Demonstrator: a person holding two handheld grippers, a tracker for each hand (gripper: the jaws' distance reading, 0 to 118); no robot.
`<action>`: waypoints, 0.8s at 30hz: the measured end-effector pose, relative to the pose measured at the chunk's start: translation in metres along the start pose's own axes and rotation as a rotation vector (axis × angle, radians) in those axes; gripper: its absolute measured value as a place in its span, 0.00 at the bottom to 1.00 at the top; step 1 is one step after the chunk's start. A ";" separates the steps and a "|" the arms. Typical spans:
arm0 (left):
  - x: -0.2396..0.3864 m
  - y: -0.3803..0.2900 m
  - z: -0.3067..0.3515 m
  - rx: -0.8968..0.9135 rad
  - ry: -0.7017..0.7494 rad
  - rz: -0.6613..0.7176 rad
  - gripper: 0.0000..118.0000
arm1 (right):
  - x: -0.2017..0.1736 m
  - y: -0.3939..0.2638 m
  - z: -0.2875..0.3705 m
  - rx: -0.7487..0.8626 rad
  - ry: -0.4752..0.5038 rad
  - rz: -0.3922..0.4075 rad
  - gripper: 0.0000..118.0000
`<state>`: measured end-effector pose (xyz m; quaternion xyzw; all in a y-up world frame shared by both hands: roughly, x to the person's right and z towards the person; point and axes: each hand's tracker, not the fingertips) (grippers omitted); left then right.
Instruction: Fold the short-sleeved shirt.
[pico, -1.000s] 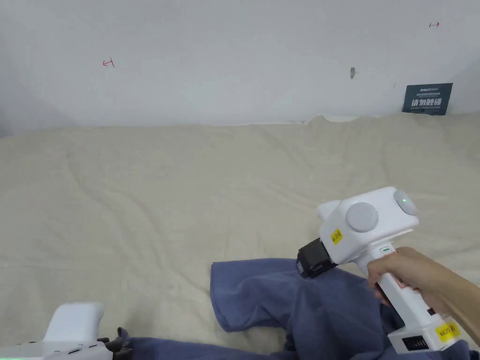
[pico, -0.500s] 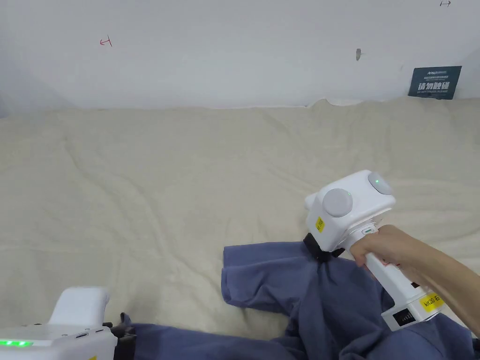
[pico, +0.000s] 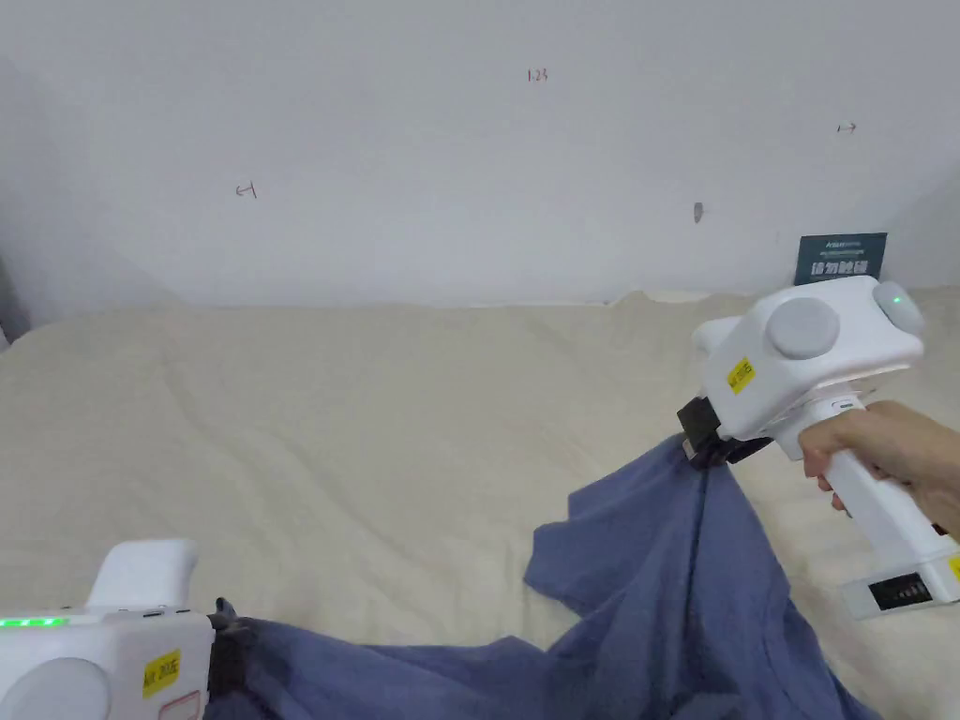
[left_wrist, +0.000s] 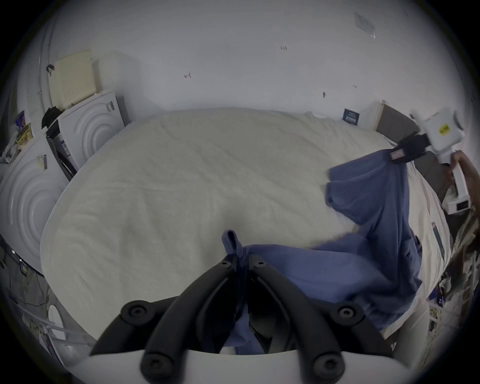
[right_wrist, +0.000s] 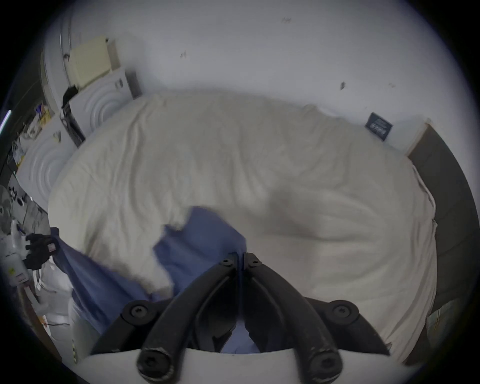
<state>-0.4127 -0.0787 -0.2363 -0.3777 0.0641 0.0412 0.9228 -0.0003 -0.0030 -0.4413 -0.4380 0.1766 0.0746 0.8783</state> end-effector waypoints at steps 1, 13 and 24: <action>-0.001 0.008 0.005 0.020 0.014 0.002 0.06 | 0.011 0.005 0.016 0.037 -0.012 -0.034 0.02; 0.011 0.137 0.052 0.278 0.057 -0.060 0.06 | 0.111 0.015 0.152 0.265 -0.009 -0.281 0.02; 0.042 0.260 0.047 0.377 0.042 -0.103 0.06 | 0.153 0.070 0.162 0.333 -0.043 -0.316 0.02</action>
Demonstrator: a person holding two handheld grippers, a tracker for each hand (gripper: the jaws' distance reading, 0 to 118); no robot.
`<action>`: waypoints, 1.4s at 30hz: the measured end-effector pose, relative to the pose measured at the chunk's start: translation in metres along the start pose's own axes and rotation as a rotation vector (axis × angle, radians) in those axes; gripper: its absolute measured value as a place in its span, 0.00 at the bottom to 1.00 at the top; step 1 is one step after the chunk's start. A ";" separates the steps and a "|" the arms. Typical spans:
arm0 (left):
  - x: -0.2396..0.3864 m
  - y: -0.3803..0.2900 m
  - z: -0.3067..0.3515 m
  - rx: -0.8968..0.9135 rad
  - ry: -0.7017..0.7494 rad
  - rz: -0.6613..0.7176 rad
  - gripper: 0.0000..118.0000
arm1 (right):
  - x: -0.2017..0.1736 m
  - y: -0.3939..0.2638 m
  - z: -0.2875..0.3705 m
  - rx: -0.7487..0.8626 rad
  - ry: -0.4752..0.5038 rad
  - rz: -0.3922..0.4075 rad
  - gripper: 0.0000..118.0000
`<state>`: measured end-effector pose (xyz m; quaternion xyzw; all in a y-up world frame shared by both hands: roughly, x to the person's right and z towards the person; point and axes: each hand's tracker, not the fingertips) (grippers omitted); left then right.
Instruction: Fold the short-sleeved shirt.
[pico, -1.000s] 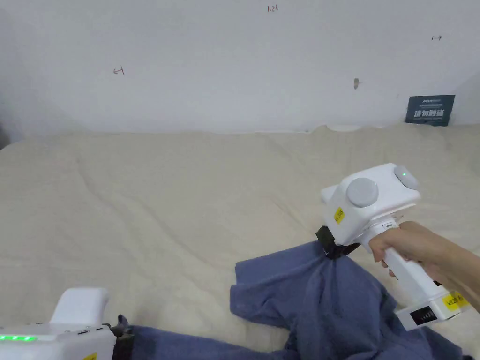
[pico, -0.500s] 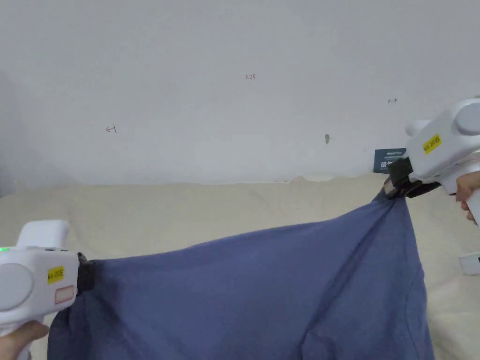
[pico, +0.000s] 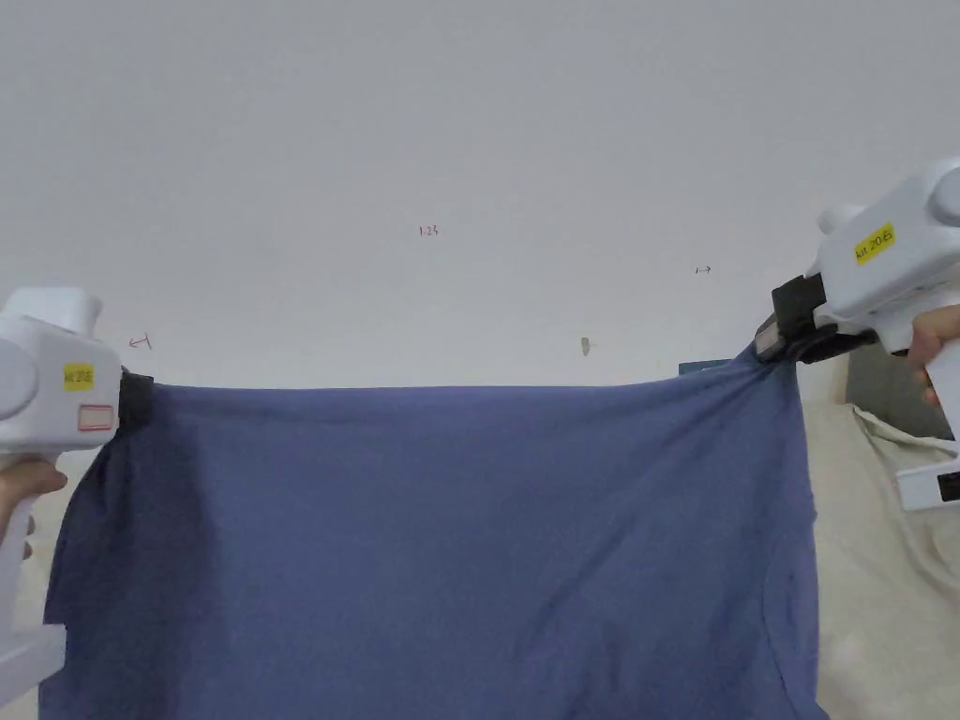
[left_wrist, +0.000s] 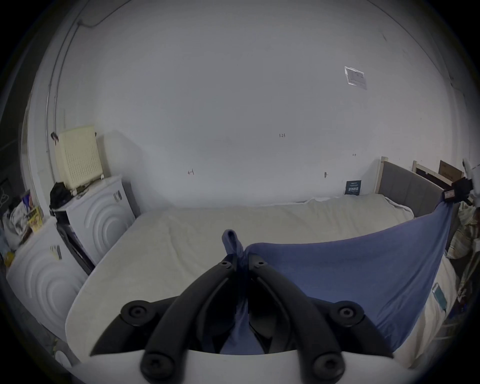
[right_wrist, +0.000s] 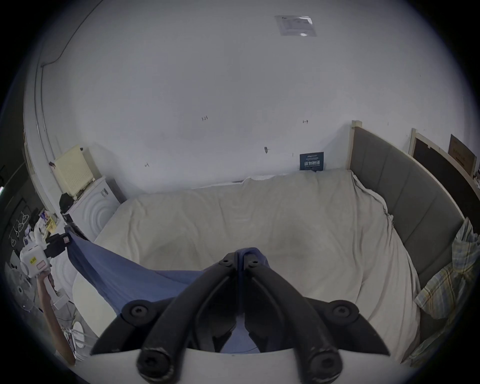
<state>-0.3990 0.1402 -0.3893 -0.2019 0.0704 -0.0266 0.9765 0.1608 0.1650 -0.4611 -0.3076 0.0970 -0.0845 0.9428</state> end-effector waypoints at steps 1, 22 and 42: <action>0.000 0.011 -0.007 0.012 -0.009 0.003 0.06 | -0.001 0.009 -0.002 0.003 -0.006 -0.002 0.02; -0.014 0.222 -0.080 0.218 0.026 0.006 0.06 | -0.047 0.241 0.027 0.247 0.035 -0.069 0.02; 0.004 0.051 -0.190 0.041 0.055 0.076 0.06 | -0.013 0.108 -0.139 0.077 0.036 -0.088 0.02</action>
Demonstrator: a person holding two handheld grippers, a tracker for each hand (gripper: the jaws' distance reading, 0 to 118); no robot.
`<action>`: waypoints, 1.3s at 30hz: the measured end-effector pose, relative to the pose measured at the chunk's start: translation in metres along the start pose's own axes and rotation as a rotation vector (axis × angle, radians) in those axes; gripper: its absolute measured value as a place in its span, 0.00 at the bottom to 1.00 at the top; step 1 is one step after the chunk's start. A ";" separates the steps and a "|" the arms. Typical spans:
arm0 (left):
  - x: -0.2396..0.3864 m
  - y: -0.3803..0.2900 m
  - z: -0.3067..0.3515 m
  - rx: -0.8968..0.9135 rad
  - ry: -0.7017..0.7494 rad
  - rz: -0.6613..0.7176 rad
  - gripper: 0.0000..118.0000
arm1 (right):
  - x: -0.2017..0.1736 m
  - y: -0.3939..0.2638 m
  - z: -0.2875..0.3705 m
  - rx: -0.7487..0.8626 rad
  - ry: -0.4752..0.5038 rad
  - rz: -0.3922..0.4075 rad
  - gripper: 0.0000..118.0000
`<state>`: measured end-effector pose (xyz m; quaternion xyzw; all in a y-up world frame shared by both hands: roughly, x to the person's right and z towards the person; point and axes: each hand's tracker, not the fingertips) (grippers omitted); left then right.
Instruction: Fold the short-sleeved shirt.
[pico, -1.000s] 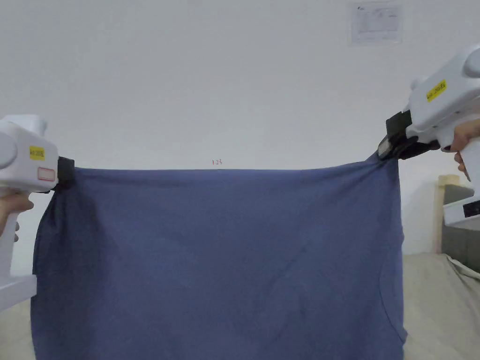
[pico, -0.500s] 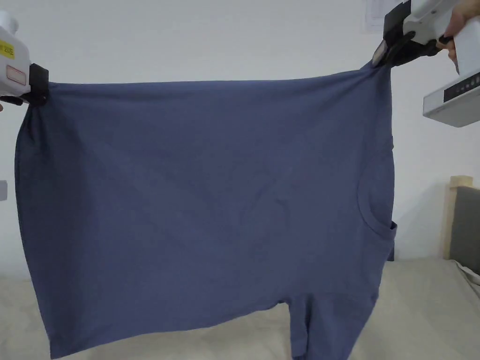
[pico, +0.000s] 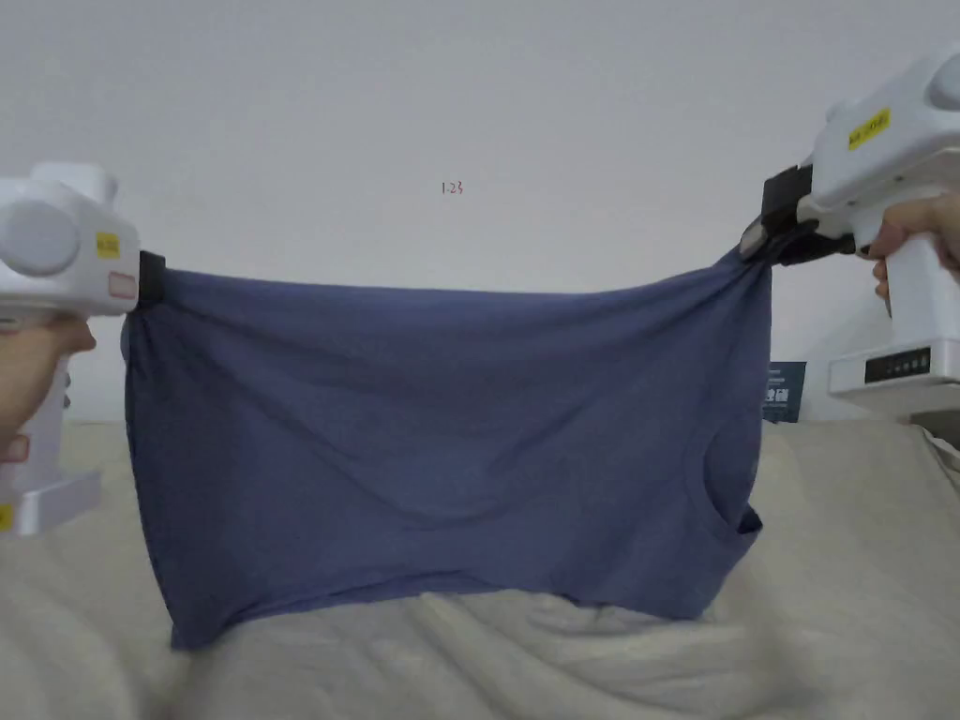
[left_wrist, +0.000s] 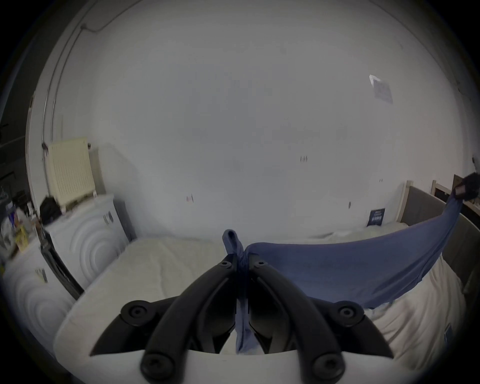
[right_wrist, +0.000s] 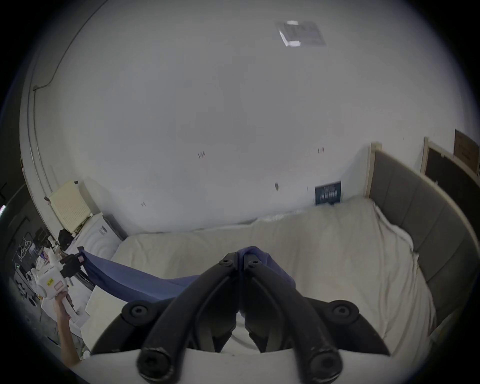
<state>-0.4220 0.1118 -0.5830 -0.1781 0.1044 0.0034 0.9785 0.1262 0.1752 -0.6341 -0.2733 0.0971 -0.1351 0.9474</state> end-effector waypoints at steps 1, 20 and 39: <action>0.000 -0.020 -0.008 -0.053 -0.013 0.009 0.06 | 0.005 -0.017 -0.010 -0.035 -0.016 -0.008 0.02; 0.003 -0.238 -0.056 -0.387 -0.040 0.113 0.06 | 0.099 -0.266 -0.096 -0.309 -0.115 -0.196 0.02; -0.065 -0.378 0.234 -0.409 -0.072 0.118 0.06 | 0.095 -0.463 0.144 -0.255 0.058 -0.427 0.02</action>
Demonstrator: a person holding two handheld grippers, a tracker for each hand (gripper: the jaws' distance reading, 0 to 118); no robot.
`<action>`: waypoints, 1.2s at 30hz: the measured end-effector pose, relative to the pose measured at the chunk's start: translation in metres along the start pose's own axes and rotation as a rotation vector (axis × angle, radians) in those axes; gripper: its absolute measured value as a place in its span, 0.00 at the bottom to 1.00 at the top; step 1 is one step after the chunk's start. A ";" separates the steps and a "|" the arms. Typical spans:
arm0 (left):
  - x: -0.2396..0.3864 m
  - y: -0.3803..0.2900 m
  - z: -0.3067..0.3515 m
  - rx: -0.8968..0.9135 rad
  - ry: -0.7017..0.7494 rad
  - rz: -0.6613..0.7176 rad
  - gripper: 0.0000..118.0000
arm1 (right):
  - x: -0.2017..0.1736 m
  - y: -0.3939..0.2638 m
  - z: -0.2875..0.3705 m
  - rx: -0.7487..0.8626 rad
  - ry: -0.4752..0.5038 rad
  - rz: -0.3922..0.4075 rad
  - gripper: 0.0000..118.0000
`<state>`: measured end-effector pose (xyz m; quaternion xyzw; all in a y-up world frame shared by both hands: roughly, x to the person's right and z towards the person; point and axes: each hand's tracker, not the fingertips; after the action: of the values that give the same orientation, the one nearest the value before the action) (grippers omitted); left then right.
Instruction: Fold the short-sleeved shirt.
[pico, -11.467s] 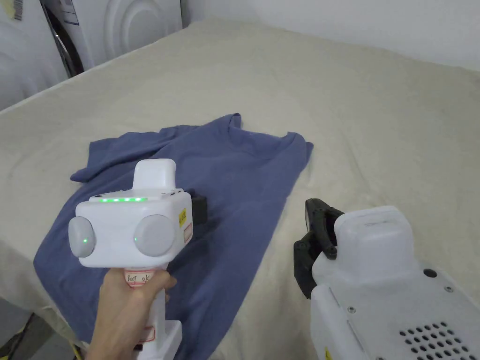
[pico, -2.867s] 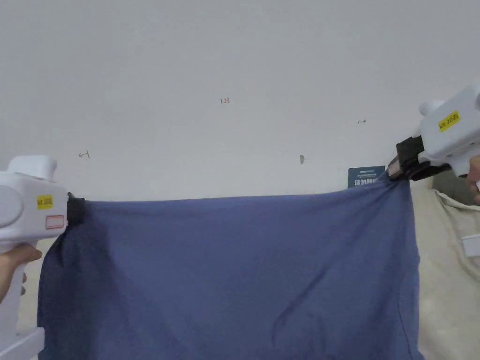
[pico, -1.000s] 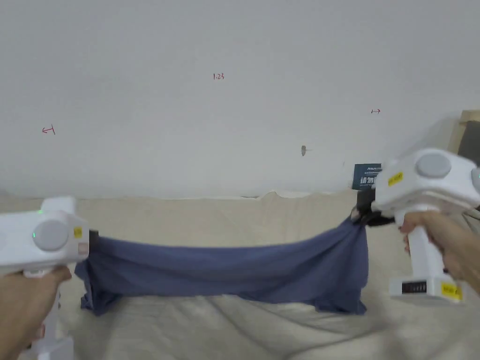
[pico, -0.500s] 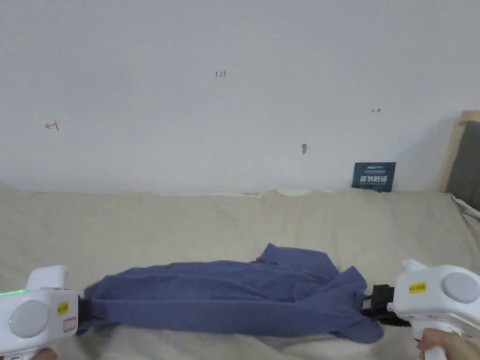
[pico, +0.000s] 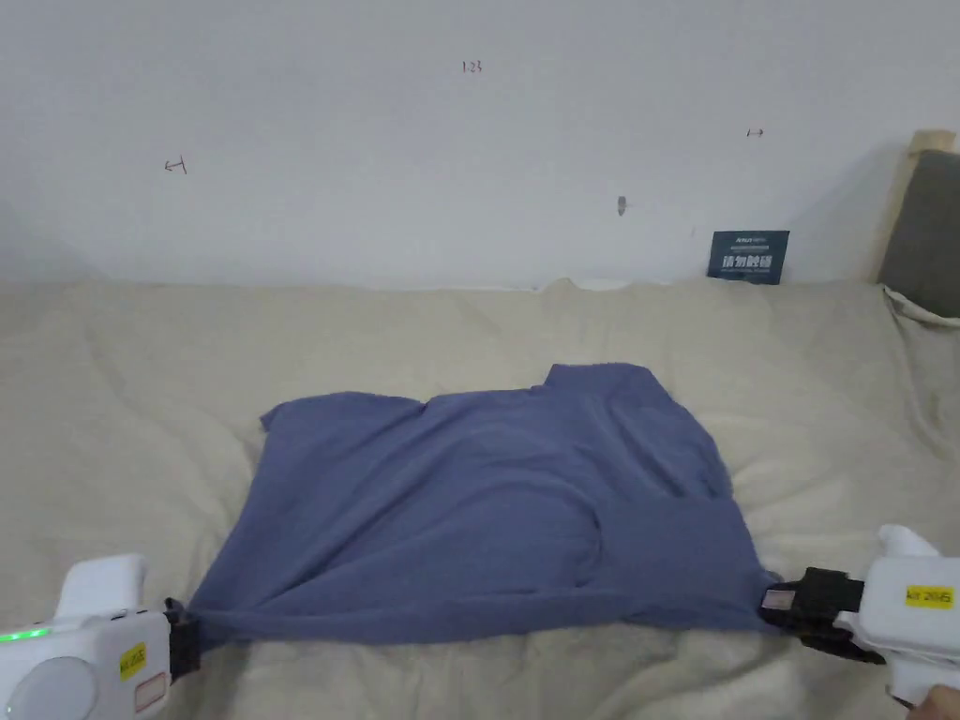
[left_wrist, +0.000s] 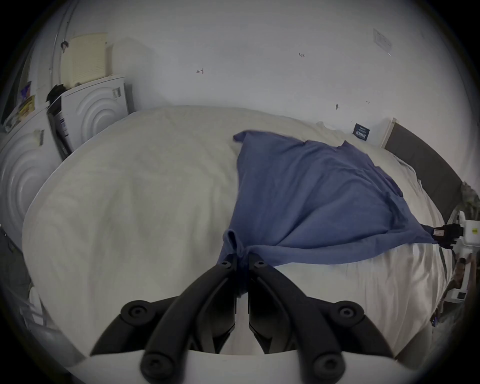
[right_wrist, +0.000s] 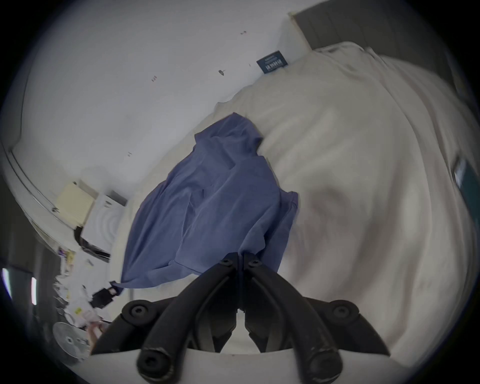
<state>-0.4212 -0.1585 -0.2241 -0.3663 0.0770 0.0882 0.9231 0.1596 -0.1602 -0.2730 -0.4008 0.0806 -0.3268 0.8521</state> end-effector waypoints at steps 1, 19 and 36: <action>-0.005 -0.014 0.012 0.001 -0.006 -0.001 0.06 | 0.007 -0.015 0.010 0.011 -0.011 0.010 0.02; -0.035 -0.096 0.076 0.016 -0.034 -0.036 0.28 | 0.000 -0.118 0.091 0.037 -0.146 0.264 0.16; -0.020 -0.131 0.130 0.048 0.015 -0.142 0.49 | -0.056 -0.187 0.111 0.140 -0.105 0.605 0.20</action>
<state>-0.4024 -0.1649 -0.0400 -0.3494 0.0599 0.0177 0.9349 0.0679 -0.1427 -0.0686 -0.3153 0.1295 -0.0420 0.9392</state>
